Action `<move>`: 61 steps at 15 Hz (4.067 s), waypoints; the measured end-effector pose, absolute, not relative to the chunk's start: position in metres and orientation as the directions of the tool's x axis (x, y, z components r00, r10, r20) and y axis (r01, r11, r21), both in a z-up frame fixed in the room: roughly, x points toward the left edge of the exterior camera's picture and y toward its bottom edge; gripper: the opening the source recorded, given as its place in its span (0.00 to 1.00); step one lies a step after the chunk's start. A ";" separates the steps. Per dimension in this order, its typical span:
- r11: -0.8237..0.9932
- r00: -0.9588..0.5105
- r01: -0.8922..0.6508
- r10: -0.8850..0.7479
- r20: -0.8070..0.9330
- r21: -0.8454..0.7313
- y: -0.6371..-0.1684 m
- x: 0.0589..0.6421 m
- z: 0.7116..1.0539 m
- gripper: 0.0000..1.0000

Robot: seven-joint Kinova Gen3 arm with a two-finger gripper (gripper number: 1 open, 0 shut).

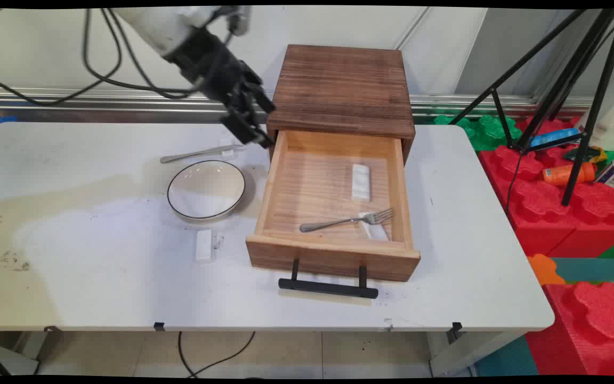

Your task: Pick up the knife from the left of the white plate

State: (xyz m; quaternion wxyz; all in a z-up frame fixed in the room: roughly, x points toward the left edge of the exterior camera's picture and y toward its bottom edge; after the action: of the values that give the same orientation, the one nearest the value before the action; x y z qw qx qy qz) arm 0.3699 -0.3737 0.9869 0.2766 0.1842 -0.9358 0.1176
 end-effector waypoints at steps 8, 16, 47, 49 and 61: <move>0.858 -0.767 -0.493 -0.352 0.536 -0.142 -0.343 0.461 1.008 1.00; 0.811 -0.768 -0.557 -0.421 0.483 -0.179 -0.350 0.519 1.007 1.00; 0.863 -0.863 -0.493 -0.470 0.184 -0.111 -0.514 0.550 0.846 1.00; 0.863 -0.862 -0.495 -0.473 0.180 -0.102 -0.519 0.549 0.835 1.00; 0.858 -0.855 -0.507 -0.490 0.170 -0.081 -0.527 0.548 0.809 0.00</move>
State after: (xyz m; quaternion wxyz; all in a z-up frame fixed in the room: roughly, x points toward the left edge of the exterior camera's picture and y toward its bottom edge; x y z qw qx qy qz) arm 0.5483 -0.5265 0.8094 0.0721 0.2593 -0.9612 0.0615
